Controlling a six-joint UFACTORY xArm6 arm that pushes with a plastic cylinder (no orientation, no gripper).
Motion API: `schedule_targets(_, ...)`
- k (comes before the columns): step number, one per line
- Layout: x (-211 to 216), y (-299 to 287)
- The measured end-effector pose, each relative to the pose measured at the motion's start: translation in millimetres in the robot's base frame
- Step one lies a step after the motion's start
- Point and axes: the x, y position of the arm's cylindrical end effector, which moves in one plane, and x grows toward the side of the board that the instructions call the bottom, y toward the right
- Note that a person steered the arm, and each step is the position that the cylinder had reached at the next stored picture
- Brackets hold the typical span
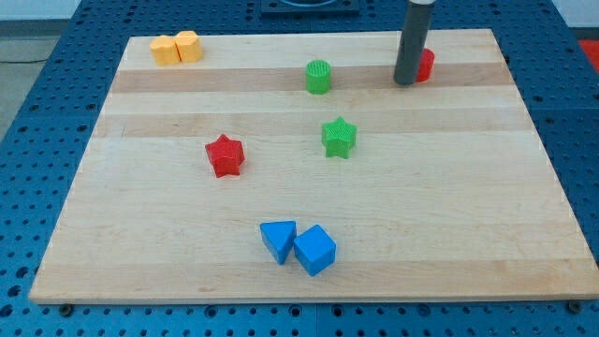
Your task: Move the red circle towards the right top of the board
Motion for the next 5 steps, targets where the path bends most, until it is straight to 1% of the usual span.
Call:
schedule_targets(2, -5, 18)
schedule_targets(3, -39, 18)
schedule_targets(4, -49, 27)
schedule_targets(5, -48, 28)
